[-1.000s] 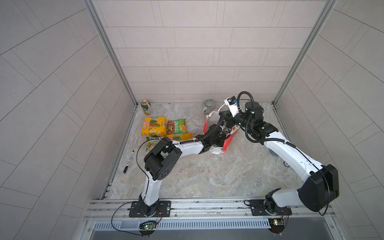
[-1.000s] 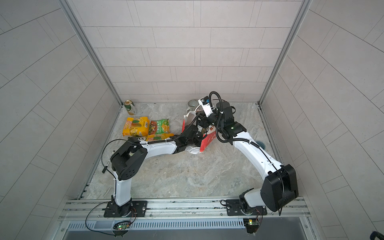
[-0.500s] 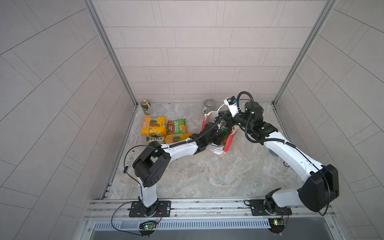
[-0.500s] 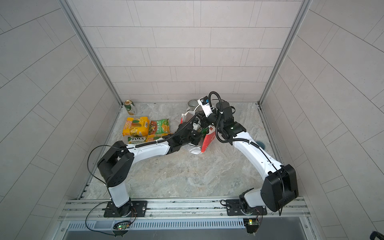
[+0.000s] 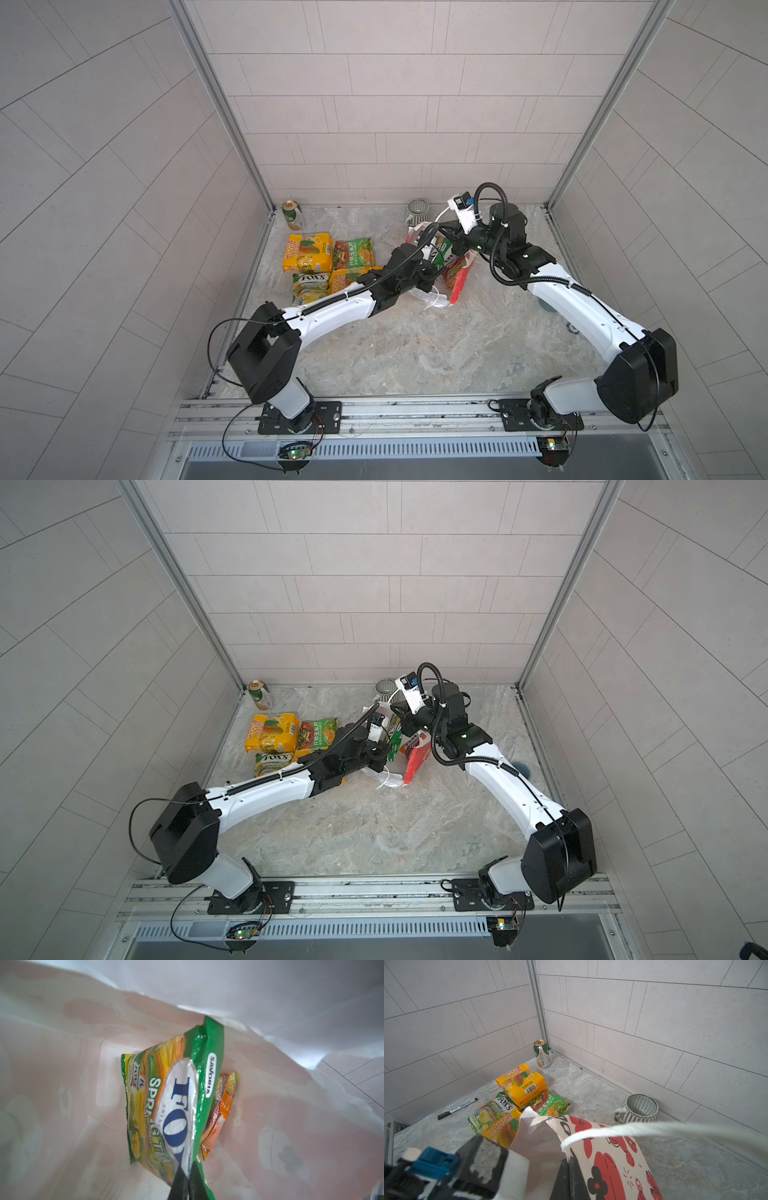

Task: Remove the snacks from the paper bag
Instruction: 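Lift the green Fox's packet out of the bag with the left gripper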

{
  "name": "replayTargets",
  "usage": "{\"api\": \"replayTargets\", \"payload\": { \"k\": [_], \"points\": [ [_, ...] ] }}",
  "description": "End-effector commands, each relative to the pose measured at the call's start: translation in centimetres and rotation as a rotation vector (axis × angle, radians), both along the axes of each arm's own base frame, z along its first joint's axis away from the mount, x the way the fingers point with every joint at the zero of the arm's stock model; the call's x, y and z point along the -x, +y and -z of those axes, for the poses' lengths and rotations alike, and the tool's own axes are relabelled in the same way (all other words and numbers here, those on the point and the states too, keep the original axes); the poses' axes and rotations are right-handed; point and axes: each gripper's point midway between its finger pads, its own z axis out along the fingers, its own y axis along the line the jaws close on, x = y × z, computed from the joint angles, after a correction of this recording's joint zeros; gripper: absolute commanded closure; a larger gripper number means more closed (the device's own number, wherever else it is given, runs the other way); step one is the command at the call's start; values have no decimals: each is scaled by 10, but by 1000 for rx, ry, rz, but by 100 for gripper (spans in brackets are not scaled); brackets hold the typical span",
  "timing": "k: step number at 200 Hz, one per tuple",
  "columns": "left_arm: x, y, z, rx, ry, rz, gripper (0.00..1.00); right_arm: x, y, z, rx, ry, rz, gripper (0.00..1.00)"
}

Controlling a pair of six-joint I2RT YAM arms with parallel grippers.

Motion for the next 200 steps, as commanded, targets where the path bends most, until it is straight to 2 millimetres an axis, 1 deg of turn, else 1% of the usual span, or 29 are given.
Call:
{"api": "replayTargets", "payload": {
  "k": [1, 42, 55, 82, 99, 120, 166, 200],
  "points": [
    [9, 5, -47, 58, -102, 43, 100, -1, -2, -21, -28, -53, 7, 97],
    [29, 22, -86, 94, -183, 71, 100, -2, -4, -22, -31, -53, 11, 97],
    [36, 27, -95, 101, -211, 85, 100, -3, -5, -21, -33, -49, 19, 97],
    [46, 37, -106, 111, -248, 94, 100, -7, -10, -21, -43, -38, 43, 97],
    [48, 48, -116, 108, -283, 71, 100, -9, -13, -21, -49, -33, 56, 98],
    [51, 53, -132, 135, -336, 67, 100, -11, -15, -22, -57, -28, 68, 98],
    [50, 44, -160, 209, -398, 94, 100, -9, -15, -24, -62, -30, 68, 98],
    [45, 50, -187, 246, -440, 59, 100, -11, -16, -22, -60, -28, 71, 98]
  ]
}}
